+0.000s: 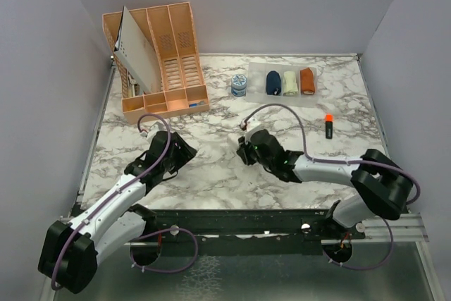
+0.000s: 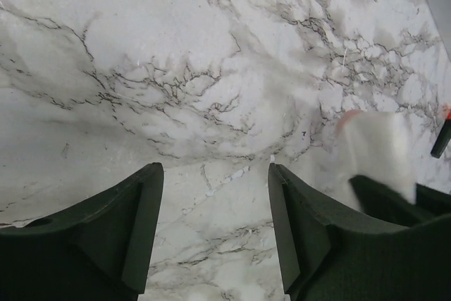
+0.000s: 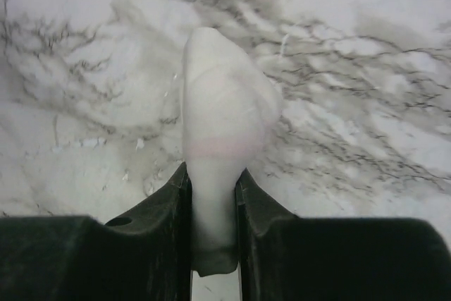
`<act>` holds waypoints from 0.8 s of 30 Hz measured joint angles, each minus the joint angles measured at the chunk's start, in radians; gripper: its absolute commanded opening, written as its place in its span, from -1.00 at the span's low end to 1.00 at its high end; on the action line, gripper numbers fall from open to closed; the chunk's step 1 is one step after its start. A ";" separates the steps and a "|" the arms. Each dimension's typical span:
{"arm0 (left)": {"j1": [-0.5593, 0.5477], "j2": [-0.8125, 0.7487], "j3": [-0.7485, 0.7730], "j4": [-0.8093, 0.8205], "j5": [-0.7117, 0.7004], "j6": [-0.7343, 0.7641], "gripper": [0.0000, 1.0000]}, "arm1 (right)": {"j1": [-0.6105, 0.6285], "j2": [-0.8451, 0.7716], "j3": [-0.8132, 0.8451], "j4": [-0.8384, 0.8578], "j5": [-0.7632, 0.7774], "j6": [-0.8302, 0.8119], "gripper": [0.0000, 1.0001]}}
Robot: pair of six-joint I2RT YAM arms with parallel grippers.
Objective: Roll the underwear
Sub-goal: Pick up the underwear from the center of the board, then place the underwear in the storage box.
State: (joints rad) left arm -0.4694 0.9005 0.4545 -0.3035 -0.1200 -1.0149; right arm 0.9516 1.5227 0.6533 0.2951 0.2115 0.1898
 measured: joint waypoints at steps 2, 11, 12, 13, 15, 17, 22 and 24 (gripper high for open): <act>0.005 -0.015 -0.005 -0.005 0.000 0.006 0.33 | -0.049 -0.050 0.013 -0.026 0.008 0.040 -0.99; 0.012 -0.011 -0.034 0.021 0.057 0.023 0.33 | -0.238 -0.055 0.240 -0.189 0.122 0.108 -0.99; 0.014 -0.005 -0.035 0.027 0.064 0.026 0.33 | -0.258 -0.038 0.275 -0.206 0.157 0.109 -0.99; 0.016 0.003 -0.036 0.034 0.075 0.029 0.33 | -0.275 -0.017 0.315 -0.222 0.190 0.108 -0.99; 0.017 0.015 -0.036 0.045 0.095 0.035 0.33 | -0.304 0.033 0.397 -0.240 0.259 0.100 -0.99; 0.019 0.028 -0.036 0.058 0.117 0.045 0.33 | -0.324 0.094 0.488 -0.255 0.322 0.086 -0.99; 0.025 0.059 -0.035 0.070 0.162 0.077 0.33 | -0.349 0.272 0.715 -0.293 0.436 0.037 -0.99; 0.029 0.068 -0.031 0.070 0.174 0.087 0.33 | -0.358 0.342 0.786 -0.298 0.459 0.018 -0.99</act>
State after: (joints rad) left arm -0.4400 0.9680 0.4240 -0.2337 0.0544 -0.9283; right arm 0.5934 1.8645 1.4395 -0.0025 0.6708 0.2081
